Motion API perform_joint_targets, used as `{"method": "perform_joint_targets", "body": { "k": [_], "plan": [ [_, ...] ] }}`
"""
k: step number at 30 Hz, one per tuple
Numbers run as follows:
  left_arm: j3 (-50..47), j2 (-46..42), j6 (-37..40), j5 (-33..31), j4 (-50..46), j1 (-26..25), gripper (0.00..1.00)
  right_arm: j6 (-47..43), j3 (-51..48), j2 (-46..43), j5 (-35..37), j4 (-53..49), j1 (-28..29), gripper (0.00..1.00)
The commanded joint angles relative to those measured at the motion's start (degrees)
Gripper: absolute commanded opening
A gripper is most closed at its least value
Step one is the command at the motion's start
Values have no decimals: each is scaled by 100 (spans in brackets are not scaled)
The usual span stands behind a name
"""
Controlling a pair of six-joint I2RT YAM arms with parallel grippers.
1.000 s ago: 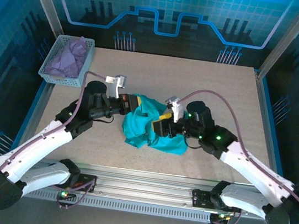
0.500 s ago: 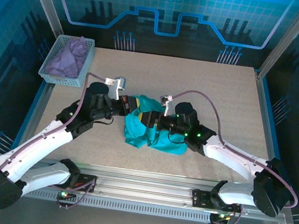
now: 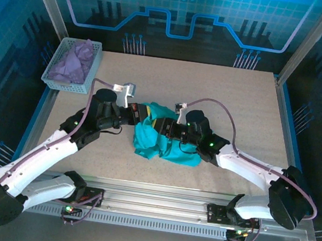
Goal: Fold the inside-out t-shirt
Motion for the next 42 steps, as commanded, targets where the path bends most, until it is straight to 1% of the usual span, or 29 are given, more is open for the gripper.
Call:
{"method": "perform_joint_targets", "body": {
  "k": [1,4,6,8,10,12,15,17,19,20,22,23,25,27,28,30,37,40,42],
  "plan": [
    [-6,-138,154,118,131,-37,0,12,122,-1,203,101,19,30],
    [24,-197,239,-22,-62,-9,0,-476,121,-253,23,84,-231,10],
    [80,-280,209,-19,-320,175,0,-1137,103,-529,-371,139,-461,1],
    [42,-393,43,230,-441,526,0,-1769,106,-798,-966,136,-720,0],
    [-39,-460,-179,639,-511,946,0,-2365,22,-1073,-1659,333,-983,0],
    [-50,-438,-212,891,-673,1175,0,-2752,-18,-1238,-2271,340,-1201,0],
    [-11,-279,-22,969,-971,1218,0,-3082,9,-1336,-2868,307,-1417,0],
    [-50,-173,120,1041,-987,1210,0,-3253,121,-1289,-3136,207,-1480,0],
    [-63,-126,337,1001,-991,1172,0,-3591,307,-1191,-3390,-231,-1501,0],
    [-45,-129,505,903,-1011,1111,6,-3751,402,-1155,-3443,-423,-1514,0],
    [-4,-187,973,431,-1129,828,23,-4039,615,-1059,-3526,-839,-1540,0],
    [30,-213,1235,134,-1210,643,32,-4106,720,-1026,-3499,-1022,-1550,0],
    [136,-244,1788,-715,-1424,139,47,-4296,972,-929,-3378,-1571,-1577,0],
    [191,-252,2215,-1391,-1509,-241,55,-4440,1168,-861,-3342,-1997,-1591,0],
    [202,-247,2378,-1605,-1510,-365,57,-4481,1252,-829,-3304,-2165,-1590,0],
    [234,-235,2617,-1838,-1505,-536,61,-4540,1394,-761,-3250,-2468,-1611,0],
    [468,-211,3458,-2635,-1504,-1069,70,-4836,1876,-520,-3310,-3340,-1612,0],
    [605,-192,3856,-2726,-1539,-1271,74,-4951,2023,-443,-3332,-3572,-1609,0],
    [673,-171,4059,-2441,-1493,-1320,76,-5011,2062,-407,-3402,-3634,-1599,0]
  ]
}}
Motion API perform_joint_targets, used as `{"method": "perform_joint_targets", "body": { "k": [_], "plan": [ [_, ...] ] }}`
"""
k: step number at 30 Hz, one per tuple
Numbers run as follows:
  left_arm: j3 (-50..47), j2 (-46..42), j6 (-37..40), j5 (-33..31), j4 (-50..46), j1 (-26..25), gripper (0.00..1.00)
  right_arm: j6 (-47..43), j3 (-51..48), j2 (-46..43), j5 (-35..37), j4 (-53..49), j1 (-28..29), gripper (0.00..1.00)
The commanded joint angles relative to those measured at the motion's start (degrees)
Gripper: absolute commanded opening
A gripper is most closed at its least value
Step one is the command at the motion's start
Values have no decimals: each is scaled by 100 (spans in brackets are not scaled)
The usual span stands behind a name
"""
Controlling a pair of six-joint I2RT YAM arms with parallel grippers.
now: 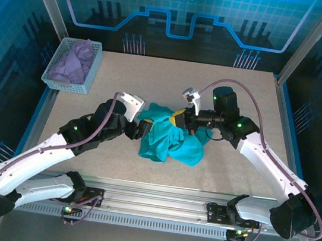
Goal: Fold the inside-out t-shirt
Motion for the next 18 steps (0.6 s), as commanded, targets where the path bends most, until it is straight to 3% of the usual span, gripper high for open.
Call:
{"method": "perform_joint_targets", "body": {
  "k": [1,5,11,13,15,16,18],
  "plan": [
    [274,-1,703,182,-6,-92,76,-244,240,67,-242,-368,-46,0],
    [463,285,757,810,206,-95,70,-352,246,76,-308,-432,-25,0],
    [981,988,724,1275,21,-86,43,-547,194,-44,-363,-609,-10,0],
    [1092,1110,541,1531,48,-42,27,-726,141,-162,-230,-759,-12,0],
    [1162,1134,144,1881,125,81,5,-926,-9,-346,-75,-799,-10,0],
    [1181,1126,-181,2084,185,191,0,-1025,-122,-435,-10,-749,-10,0],
    [1161,1095,-1132,2881,408,618,0,-1261,-415,-695,54,-543,7,0]
  ]
}}
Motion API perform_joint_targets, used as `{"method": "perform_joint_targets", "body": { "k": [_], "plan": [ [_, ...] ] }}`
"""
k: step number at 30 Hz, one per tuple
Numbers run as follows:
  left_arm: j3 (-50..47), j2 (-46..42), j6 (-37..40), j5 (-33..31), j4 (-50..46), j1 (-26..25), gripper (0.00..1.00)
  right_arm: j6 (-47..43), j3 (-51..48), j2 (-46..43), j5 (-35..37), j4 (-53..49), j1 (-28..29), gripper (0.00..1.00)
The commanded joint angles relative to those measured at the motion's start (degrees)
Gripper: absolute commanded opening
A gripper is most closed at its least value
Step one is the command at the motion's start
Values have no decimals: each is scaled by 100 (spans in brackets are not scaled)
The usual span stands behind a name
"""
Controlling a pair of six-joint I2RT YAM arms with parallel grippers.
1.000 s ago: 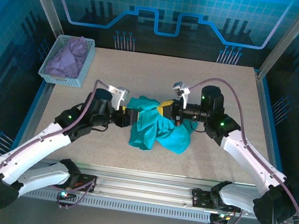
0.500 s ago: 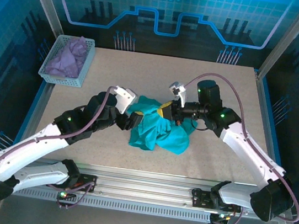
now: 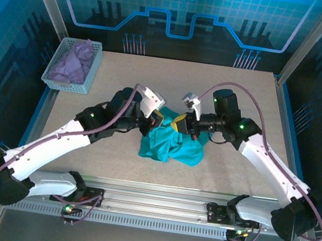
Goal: Fold the inside-out t-shirt
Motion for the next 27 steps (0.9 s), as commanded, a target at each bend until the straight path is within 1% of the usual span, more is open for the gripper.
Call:
{"method": "perform_joint_targets", "body": {
  "k": [1,2,3,4,6,9,12,13,14,15,17,19,20,23,25,27],
  "plan": [
    [165,-86,-1626,1432,482,634,0,-568,-399,-502,31,171,14,0],
    [90,-106,-2112,1763,666,885,0,-685,-540,-632,-59,342,45,0],
    [22,-122,-2520,1925,793,1091,0,-776,-665,-742,-142,527,65,0],
    [-21,-148,-2719,1935,842,1210,0,-854,-749,-816,-202,681,79,0],
    [-57,-201,-2782,1801,802,1308,0,-998,-823,-866,-330,814,118,0],
    [-94,-219,-2716,1639,769,1316,0,-1171,-704,-729,-487,679,183,0],
    [-157,-190,-2513,1314,728,1311,0,-962,-638,-549,-529,905,288,0],
    [-180,-179,-2411,1185,696,1302,4,-757,-647,-494,-526,1103,306,0],
    [-190,-154,-2277,1044,599,1298,11,-462,-641,-425,-465,1318,329,0],
    [-178,-128,-2149,906,466,1285,22,-186,-625,-344,-405,1518,335,0],
    [-147,-114,-1929,640,171,1272,36,253,-629,-211,-273,1818,345,0],
    [-176,-234,-1781,319,-55,1267,46,551,-585,-83,-69,1875,349,0],
    [-234,-348,-1714,136,-121,1268,50,662,-560,-17,-29,1878,348,0],
    [-381,-745,-1560,-309,-310,1267,57,969,-533,181,31,1937,342,0],
    [-493,-1028,-1465,-356,-411,1271,59,1102,-498,277,69,1930,342,0],
    [-719,-1332,-1480,-110,-359,1265,59,1163,-466,334,109,1933,339,0]
  ]
}}
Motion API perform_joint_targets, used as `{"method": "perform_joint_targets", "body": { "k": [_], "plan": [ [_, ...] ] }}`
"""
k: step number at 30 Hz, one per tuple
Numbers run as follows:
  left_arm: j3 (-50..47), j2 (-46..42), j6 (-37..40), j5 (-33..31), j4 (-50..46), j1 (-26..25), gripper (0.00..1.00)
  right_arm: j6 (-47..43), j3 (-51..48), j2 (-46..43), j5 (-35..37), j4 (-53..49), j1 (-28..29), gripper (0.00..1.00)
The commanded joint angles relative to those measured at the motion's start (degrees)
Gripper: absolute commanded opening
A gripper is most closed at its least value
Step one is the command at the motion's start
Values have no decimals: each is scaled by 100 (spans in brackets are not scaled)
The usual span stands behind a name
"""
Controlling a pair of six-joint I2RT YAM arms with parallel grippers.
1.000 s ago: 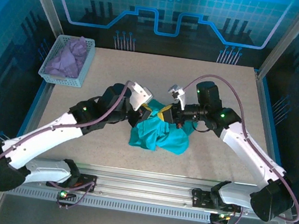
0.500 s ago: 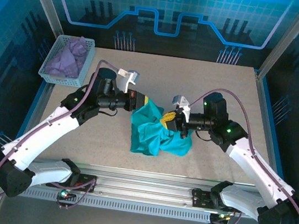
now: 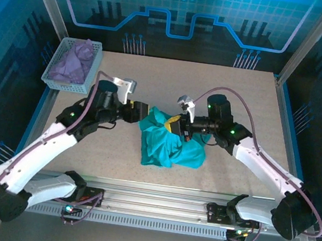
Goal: Fold the inside-out t-shirt
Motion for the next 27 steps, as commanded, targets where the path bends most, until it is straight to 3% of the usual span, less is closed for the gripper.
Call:
{"method": "perform_joint_targets", "body": {
  "k": [1,6,14,20,22,27],
  "plan": [
    [-349,-526,189,94,-62,32,58,382,238,74,69,234,58,0],
    [-732,-239,-11,1298,584,-43,51,358,361,105,55,143,41,0],
    [-715,341,132,1610,1119,-328,51,322,305,-17,58,49,-21,0],
    [-586,600,196,1691,1102,-333,21,278,224,-112,71,-19,-87,1],
    [-571,577,199,1803,1075,-331,3,299,176,-180,126,-47,-153,2],
    [-789,141,-106,1766,1459,-316,0,325,53,-386,538,-169,-241,10]
  ]
}}
